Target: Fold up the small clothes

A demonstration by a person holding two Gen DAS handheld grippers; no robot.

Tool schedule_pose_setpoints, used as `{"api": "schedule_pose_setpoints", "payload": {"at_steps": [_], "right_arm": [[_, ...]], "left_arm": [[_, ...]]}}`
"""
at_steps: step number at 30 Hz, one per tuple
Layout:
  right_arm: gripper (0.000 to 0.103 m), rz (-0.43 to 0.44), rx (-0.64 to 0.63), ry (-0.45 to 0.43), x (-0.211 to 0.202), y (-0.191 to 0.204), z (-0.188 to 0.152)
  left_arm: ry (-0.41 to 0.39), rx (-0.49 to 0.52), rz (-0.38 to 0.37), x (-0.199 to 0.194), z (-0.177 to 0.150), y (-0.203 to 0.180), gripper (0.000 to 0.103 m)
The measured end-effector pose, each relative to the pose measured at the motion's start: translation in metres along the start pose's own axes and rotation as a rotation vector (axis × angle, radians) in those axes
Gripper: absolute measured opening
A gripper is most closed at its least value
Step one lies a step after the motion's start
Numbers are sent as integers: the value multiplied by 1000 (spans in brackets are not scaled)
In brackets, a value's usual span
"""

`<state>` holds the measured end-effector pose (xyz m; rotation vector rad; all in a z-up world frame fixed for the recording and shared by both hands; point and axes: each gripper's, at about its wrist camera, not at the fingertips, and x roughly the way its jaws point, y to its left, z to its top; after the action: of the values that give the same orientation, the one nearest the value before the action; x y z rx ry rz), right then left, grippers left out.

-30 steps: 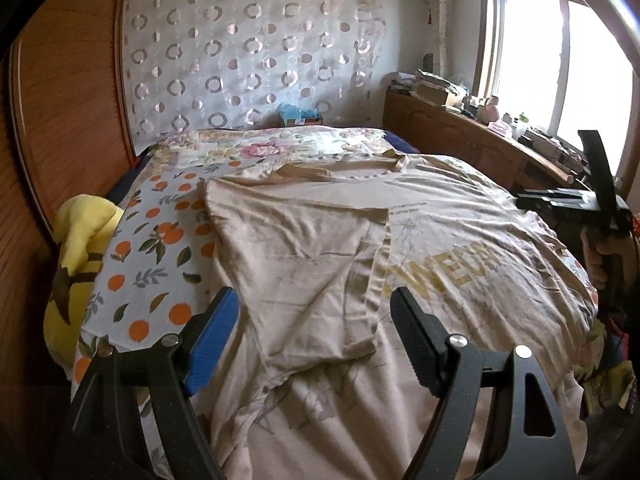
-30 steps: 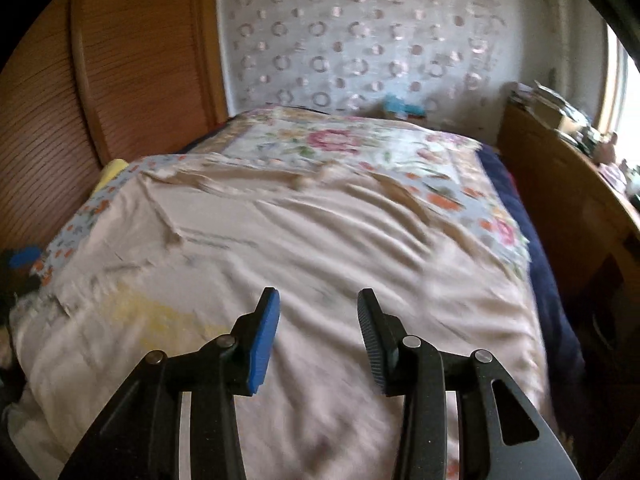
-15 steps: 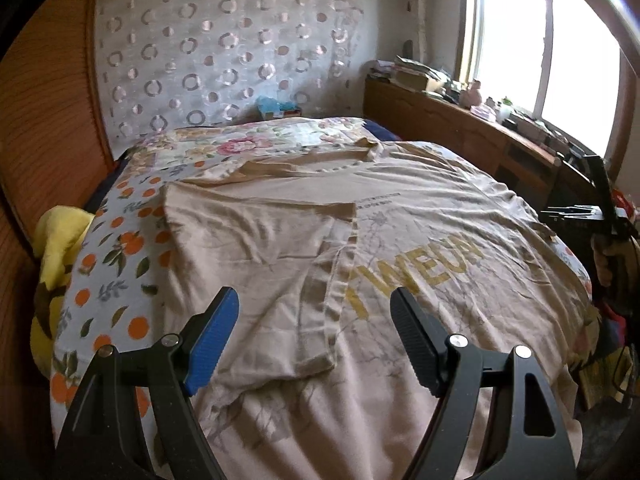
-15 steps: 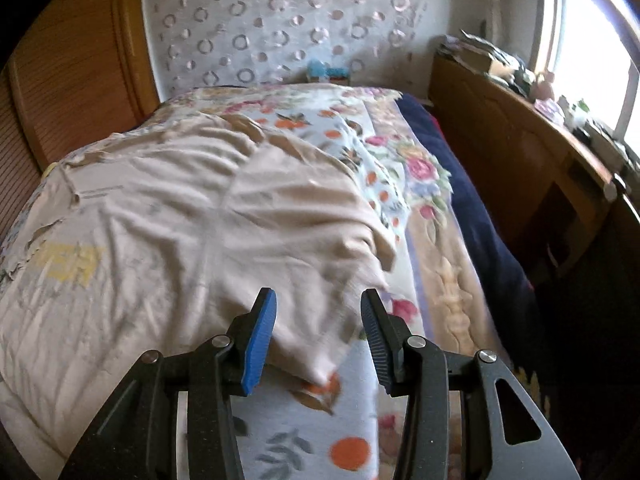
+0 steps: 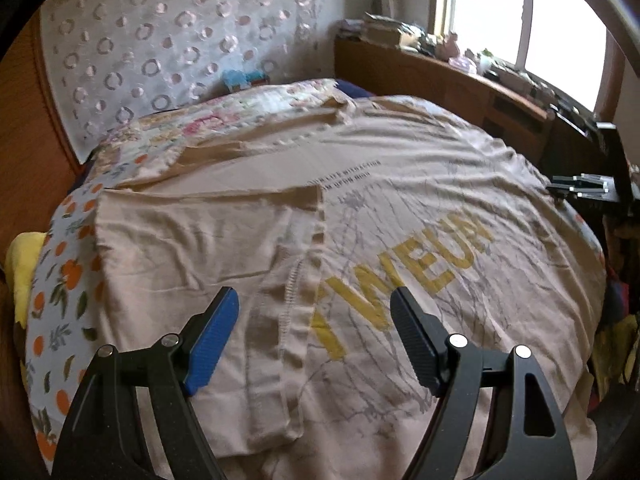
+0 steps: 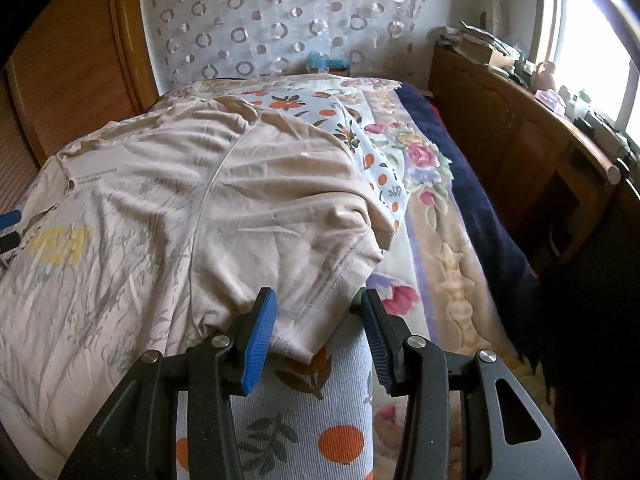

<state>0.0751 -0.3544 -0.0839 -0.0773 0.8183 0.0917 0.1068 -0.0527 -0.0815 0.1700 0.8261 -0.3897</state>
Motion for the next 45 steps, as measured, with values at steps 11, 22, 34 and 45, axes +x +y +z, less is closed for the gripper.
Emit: {"api": "schedule_pose_setpoints", "payload": {"at_steps": [11, 22, 34, 45], "right_arm": [[25, 31, -42, -21, 1, 5, -10], [6, 88, -58, -110, -22, 12, 13], [6, 286, -226, -112, -12, 105, 29], [30, 264, -213, -27, 4, 102, 7]], "left_arm": [[72, 37, -1, 21, 3, -7, 80], [89, 59, -18, 27, 5, -11, 95], [26, 39, 10, 9, 4, -10, 95], [-138, -37, 12, -47, -1, -11, 95]]}}
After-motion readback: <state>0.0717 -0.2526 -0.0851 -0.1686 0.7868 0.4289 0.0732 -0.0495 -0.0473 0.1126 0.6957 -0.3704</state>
